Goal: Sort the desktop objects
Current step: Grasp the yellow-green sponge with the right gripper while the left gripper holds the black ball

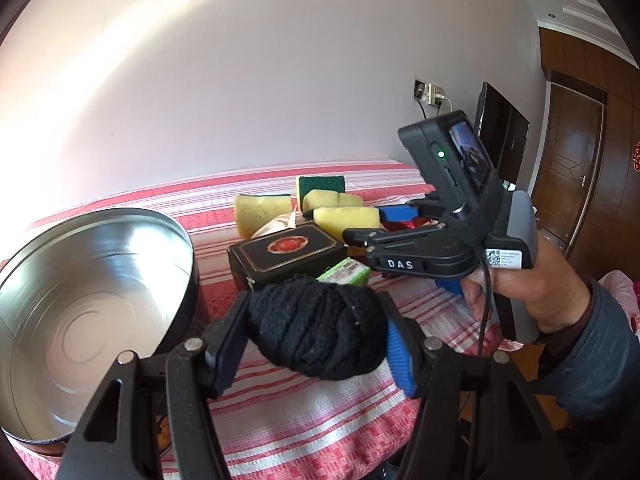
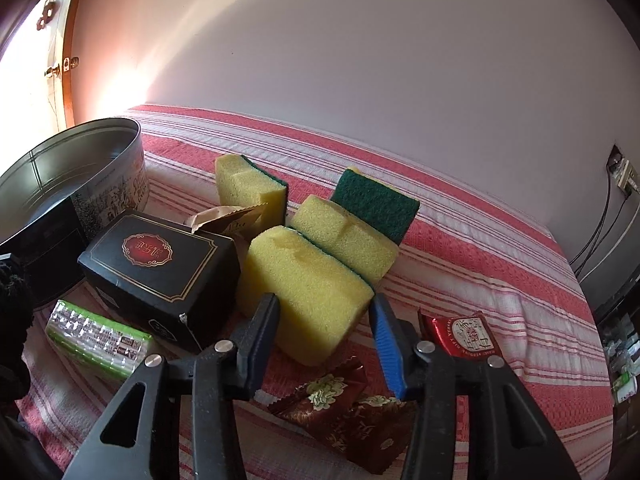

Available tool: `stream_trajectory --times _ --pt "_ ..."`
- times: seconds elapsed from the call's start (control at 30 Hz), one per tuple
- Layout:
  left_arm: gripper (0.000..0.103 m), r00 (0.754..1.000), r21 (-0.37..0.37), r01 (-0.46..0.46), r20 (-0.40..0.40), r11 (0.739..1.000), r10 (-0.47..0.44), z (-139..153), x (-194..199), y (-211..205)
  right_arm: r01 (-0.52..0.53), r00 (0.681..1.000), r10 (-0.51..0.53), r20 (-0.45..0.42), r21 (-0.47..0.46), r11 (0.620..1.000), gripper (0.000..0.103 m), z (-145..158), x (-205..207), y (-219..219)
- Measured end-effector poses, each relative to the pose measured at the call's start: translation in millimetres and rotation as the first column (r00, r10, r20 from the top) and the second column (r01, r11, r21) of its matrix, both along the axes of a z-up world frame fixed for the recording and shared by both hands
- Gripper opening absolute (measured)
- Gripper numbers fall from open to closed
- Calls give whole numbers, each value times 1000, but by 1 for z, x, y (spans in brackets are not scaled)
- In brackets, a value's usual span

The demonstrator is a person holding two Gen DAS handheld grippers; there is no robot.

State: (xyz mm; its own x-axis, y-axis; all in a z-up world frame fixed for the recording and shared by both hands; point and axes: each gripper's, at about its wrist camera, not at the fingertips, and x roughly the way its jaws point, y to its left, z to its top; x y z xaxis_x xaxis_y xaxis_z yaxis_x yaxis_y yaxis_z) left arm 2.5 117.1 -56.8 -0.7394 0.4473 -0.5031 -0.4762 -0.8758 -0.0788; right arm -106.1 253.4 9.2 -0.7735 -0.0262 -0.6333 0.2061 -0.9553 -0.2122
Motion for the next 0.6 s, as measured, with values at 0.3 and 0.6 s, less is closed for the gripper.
stream_trajectory --times 0.3,0.6 --pt "61 998 21 -54 -34 998 54 11 2 -20 -15 998 13 -56 -34 999 37 1 8 -5" --pt "61 997 7 -74 -35 997 75 12 3 -22 9 988 -28 -153 -126 992 33 7 22 13"
